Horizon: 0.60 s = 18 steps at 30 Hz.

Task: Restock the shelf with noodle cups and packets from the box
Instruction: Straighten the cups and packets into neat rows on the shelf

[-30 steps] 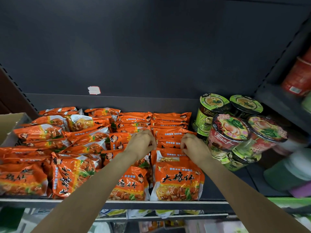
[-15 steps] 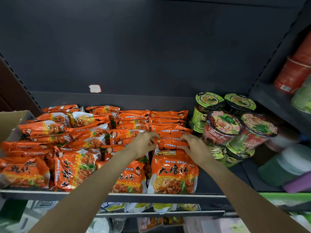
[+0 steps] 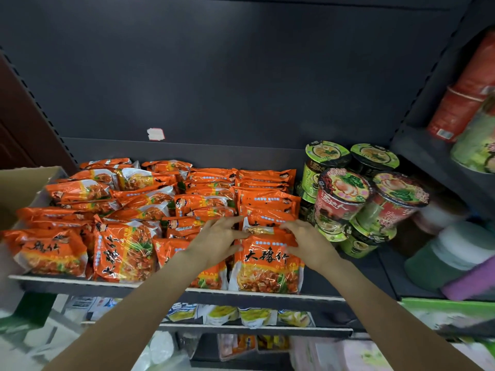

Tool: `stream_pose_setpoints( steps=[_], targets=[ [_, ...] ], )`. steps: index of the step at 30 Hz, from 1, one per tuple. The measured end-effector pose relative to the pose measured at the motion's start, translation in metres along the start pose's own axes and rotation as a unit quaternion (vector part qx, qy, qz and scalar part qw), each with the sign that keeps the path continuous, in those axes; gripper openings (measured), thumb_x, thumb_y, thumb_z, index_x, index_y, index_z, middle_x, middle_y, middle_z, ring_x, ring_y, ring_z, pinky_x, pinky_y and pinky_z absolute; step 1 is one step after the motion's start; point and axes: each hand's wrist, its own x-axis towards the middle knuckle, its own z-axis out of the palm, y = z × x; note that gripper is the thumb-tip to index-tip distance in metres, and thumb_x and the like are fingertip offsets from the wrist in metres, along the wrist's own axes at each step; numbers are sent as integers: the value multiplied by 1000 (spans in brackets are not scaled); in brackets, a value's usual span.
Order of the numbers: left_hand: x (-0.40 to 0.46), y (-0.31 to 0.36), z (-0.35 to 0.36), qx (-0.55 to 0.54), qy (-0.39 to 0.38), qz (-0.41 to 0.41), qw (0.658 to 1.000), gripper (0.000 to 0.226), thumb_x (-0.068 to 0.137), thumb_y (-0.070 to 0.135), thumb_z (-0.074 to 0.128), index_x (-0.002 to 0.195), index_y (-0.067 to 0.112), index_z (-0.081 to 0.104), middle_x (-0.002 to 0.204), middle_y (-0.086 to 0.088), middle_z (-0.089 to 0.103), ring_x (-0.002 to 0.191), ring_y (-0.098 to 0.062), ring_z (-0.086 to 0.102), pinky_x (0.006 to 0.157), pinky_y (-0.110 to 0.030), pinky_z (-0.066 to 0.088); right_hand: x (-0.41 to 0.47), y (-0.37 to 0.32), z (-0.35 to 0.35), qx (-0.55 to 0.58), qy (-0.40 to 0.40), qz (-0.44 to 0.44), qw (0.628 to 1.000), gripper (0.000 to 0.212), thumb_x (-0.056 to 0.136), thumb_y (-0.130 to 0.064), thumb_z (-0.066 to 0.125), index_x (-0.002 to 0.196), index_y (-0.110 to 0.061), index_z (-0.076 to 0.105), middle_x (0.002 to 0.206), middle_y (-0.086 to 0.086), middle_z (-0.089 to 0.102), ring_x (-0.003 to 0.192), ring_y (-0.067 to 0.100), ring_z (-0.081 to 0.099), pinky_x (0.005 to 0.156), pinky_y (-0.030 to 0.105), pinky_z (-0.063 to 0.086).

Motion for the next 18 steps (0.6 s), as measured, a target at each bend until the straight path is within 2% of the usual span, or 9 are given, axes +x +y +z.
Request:
stream_pose_setpoints(
  steps=[4,8,10,12,15,18],
  targets=[
    [-8,3,3,-6,18,12,1000,44,94,35,53,137,33,44,147,9,38,141,-11,21,116,-36,13,-8,0,-1,4,-18,-5,1000,64,86,-20,67,142,-20,36,140,3,44,124,21,45,103,39,41],
    [-10,5,-1,-5,22,38,999,44,90,37,58,132,28,51,143,7,45,139,-10,26,115,-31,14,-11,3,1,13,-16,5,1000,76,85,-23,68,147,-17,25,146,4,35,132,21,36,108,39,36],
    [-9,5,-2,-20,23,53,998,43,88,36,62,128,25,54,137,5,50,133,-11,36,114,-30,22,-13,5,2,25,-16,25,999,85,83,-24,70,149,-17,18,148,3,32,134,21,32,109,38,34],
    [-8,5,-3,-34,19,63,997,41,87,34,64,125,22,56,129,4,55,123,-14,45,107,-30,33,-14,5,4,40,-14,40,998,92,80,-26,73,150,-18,14,142,4,36,132,21,33,107,36,35],
    [-7,4,-6,-45,4,79,996,39,85,39,64,118,20,59,121,3,57,114,-14,49,100,-29,37,-17,5,8,57,2,62,996,98,76,-26,77,150,-18,13,134,4,39,129,21,33,106,34,35],
    [-1,4,-9,-99,13,83,992,31,91,41,56,107,16,66,109,1,62,105,-14,52,96,-33,40,-19,6,12,51,5,76,996,93,75,-25,77,147,-14,20,138,5,35,132,21,29,109,34,30]
  ],
)
